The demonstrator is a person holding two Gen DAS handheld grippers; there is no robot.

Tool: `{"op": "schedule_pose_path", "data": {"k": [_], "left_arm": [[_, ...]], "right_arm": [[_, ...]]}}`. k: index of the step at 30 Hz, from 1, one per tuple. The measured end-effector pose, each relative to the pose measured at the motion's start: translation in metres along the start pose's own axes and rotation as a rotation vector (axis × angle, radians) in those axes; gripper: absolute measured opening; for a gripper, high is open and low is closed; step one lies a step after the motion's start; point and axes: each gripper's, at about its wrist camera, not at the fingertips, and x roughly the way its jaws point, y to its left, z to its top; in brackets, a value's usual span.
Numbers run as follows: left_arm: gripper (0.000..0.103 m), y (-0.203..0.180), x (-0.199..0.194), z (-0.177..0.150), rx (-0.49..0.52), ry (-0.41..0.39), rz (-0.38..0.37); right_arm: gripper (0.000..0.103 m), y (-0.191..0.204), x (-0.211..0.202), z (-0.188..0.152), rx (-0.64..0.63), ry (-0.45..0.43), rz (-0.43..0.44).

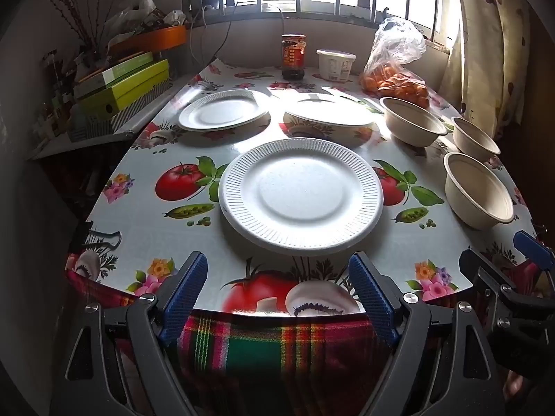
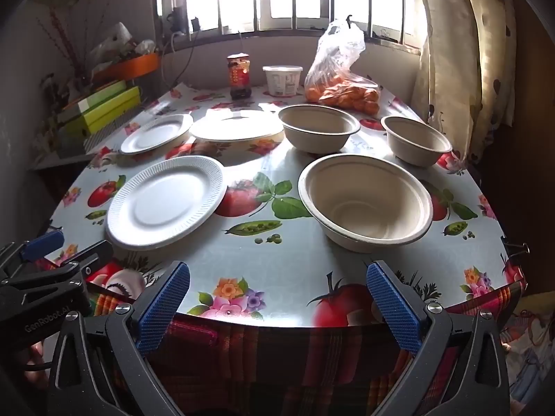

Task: Organize plates and bowls

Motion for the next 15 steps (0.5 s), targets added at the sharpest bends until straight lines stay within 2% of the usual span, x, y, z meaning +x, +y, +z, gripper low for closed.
{"op": "schedule_pose_path", "data": {"k": [15], "left_arm": [[0.084, -0.0001, -0.0023, -0.002, -0.002, 0.004, 0.008]], "right_arm": [[0.103, 0.0, -0.0016, -0.0011, 0.0, 0.001, 0.013]]}}
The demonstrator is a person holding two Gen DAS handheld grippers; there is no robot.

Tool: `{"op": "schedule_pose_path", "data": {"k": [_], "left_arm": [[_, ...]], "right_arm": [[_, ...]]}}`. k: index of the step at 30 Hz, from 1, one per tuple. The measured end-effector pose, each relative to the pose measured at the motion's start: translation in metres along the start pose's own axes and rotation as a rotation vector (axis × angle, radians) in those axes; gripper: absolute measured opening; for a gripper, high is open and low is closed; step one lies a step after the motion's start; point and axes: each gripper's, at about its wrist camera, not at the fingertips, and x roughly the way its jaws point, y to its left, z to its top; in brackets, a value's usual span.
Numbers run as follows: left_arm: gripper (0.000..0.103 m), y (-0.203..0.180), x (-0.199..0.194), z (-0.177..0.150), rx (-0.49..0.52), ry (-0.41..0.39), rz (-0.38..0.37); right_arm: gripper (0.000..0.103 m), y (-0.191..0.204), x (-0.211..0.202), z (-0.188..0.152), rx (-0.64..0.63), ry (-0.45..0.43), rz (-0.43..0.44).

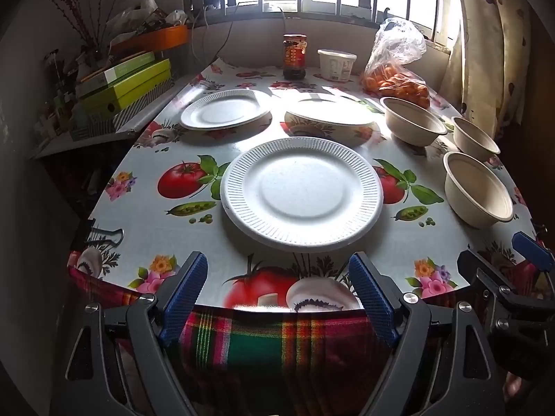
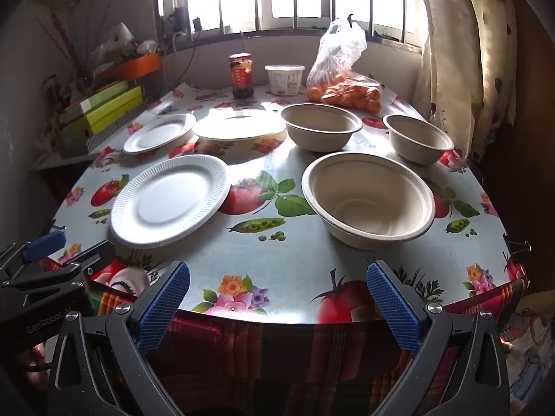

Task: Organize plates and bowls

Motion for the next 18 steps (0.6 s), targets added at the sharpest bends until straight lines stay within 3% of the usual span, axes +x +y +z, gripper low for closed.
{"op": "schedule_pose_path", "data": {"k": [18], "left_arm": [[0.084, 0.0012, -0.0005, -0.0002, -0.007, 0.004, -0.005]], "right_arm": [[0.103, 0.0028, 0.0014, -0.0029, -0.001, 0.007, 0.002]]}}
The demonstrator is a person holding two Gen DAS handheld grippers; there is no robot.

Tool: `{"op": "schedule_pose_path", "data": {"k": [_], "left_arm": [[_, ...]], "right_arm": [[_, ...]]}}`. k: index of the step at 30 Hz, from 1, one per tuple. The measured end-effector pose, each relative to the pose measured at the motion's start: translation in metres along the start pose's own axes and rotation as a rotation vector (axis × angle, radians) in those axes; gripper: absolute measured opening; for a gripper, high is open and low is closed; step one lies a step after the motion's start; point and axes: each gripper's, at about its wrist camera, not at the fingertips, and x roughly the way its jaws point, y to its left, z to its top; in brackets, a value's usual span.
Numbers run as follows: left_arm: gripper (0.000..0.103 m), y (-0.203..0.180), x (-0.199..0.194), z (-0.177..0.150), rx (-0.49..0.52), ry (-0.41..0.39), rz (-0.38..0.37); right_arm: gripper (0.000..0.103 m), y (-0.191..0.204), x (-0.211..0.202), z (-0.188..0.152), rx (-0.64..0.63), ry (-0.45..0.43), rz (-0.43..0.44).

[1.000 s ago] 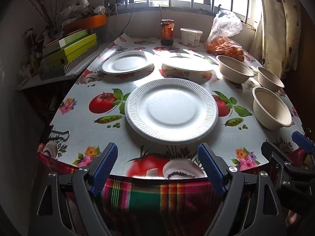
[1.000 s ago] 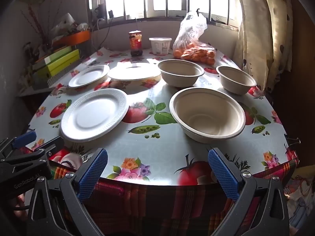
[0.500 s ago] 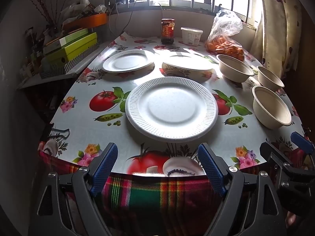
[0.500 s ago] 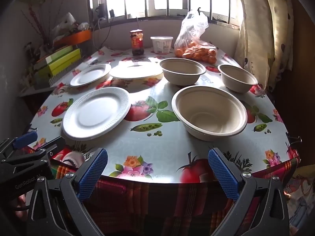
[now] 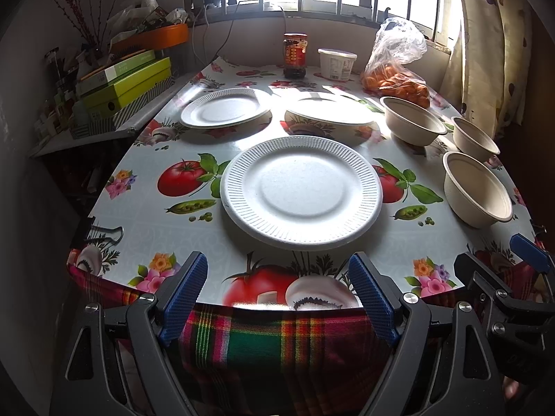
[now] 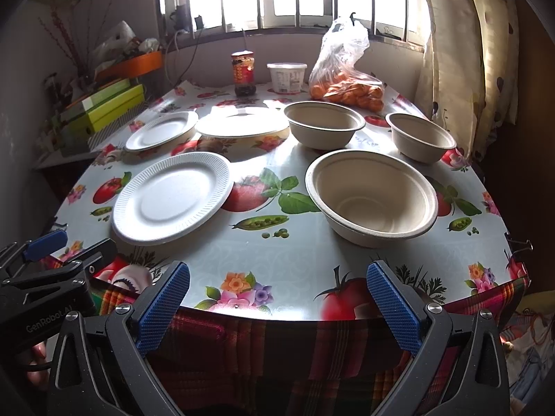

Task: Organize plates and bowls

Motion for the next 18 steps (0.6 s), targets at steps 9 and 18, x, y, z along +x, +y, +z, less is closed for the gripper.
{"op": "schedule_pose_path", "data": {"k": [9, 18], "left_arm": [[0.084, 0.0001, -0.0007, -0.0008, -0.001, 0.001, 0.001], [0.084, 0.0002, -0.0012, -0.0008, -0.001, 0.0, 0.001]], "right_arm": [[0.103, 0.0003, -0.0001, -0.0002, 0.001, 0.0, 0.0], [0.103, 0.0004, -0.0004, 0.0, 0.002, 0.001, 0.0]]}}
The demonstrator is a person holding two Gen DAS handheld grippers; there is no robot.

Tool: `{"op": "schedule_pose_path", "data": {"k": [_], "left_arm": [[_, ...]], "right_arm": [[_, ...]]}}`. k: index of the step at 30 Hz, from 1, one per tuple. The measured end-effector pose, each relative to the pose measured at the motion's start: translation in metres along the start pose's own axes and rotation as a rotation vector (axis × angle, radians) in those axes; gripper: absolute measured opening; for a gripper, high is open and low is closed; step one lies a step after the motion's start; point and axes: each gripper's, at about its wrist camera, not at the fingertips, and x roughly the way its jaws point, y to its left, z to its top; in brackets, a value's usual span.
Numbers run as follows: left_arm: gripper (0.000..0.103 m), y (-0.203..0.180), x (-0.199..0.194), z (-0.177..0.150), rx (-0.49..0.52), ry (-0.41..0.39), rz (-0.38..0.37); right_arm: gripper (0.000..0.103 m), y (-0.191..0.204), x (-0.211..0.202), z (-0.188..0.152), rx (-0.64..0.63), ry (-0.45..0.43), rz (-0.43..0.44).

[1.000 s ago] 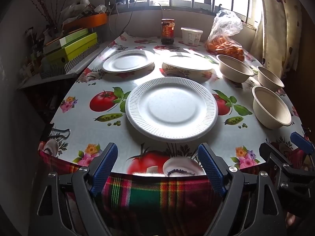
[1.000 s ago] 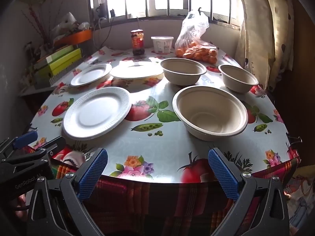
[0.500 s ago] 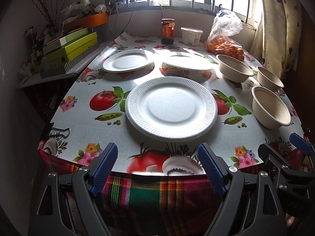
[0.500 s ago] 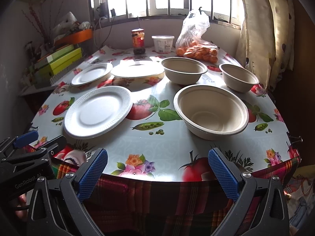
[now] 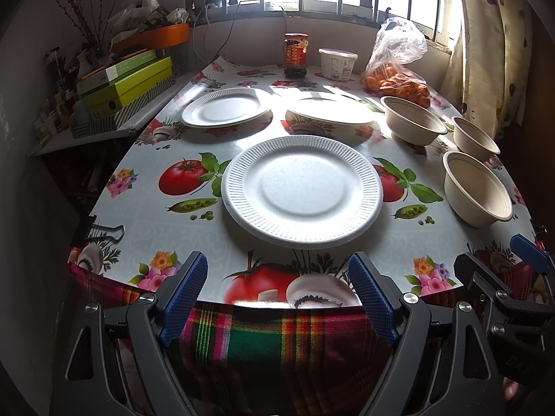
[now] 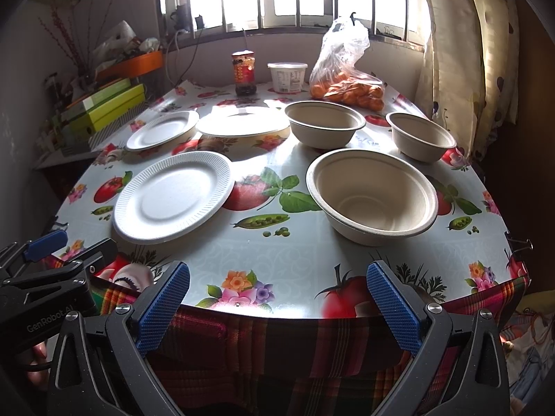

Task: Organize plates and bowls

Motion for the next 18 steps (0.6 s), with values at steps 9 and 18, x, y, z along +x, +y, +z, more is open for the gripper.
{"op": "schedule_pose_path", "data": {"k": [9, 18], "left_arm": [[0.084, 0.0003, -0.0005, -0.0001, 0.0, 0.0, 0.002], [0.084, 0.0004, -0.0009, 0.0, -0.001, 0.0, 0.002]], "right_arm": [[0.103, -0.0001, 0.0, 0.0001, 0.0, 0.0, 0.0], [0.103, -0.0003, 0.0001, 0.0005, 0.0, 0.001, 0.0]]}}
